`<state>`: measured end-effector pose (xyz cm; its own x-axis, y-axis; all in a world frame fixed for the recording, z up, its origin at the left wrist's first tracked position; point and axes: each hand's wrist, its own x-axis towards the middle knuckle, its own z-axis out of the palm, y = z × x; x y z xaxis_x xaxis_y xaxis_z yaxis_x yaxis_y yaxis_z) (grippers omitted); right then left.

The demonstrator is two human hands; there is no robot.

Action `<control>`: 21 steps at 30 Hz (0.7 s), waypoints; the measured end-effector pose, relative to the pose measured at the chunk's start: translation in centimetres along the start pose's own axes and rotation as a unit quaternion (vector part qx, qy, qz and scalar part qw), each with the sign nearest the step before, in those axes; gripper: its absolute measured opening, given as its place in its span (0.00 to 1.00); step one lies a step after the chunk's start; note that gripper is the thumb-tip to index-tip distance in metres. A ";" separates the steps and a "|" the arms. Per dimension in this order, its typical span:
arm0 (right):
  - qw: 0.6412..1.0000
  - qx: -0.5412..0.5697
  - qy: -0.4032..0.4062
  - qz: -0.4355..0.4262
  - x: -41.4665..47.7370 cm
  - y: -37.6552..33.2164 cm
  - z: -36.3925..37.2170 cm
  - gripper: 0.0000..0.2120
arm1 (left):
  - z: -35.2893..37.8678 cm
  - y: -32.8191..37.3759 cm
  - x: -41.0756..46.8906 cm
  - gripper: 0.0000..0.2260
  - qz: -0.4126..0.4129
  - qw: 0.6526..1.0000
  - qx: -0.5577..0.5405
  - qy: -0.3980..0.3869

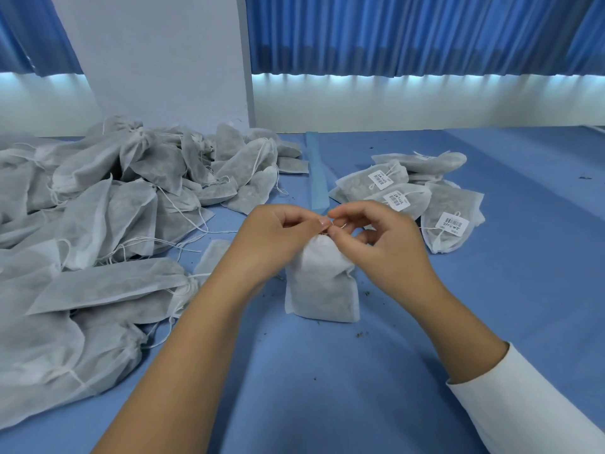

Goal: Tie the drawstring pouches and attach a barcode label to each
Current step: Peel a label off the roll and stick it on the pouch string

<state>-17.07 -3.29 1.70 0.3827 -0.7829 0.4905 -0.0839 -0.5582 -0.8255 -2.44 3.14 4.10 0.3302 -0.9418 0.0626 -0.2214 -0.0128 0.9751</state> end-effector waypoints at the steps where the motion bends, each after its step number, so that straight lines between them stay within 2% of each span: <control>1: 1.000 -0.007 -0.006 0.001 0.0 0.1 0.0 0.07 | 0.0 0.0 -0.1 0.05 0.001 1.000 0.000 -0.003; 6: 0.999 -0.038 -0.017 -0.010 0.1 0.3 -0.3 0.06 | 0.0 0.1 -0.3 0.07 0.020 0.999 0.041 -0.011; 16: 0.989 0.095 -0.089 0.066 0.6 0.2 -1.5 0.04 | -0.7 0.0 -0.4 0.06 0.084 0.987 0.134 -0.035; 21: 0.985 0.107 -0.107 0.078 0.6 0.1 -1.5 0.05 | -1.0 0.3 -0.6 0.07 0.128 0.962 0.237 -0.050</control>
<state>-18.22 -4.20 2.31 0.5682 -0.7656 0.3017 0.0304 -0.3469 -0.9374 -1.77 4.09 4.53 0.1252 -0.9618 0.2434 -0.6850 0.0937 0.7225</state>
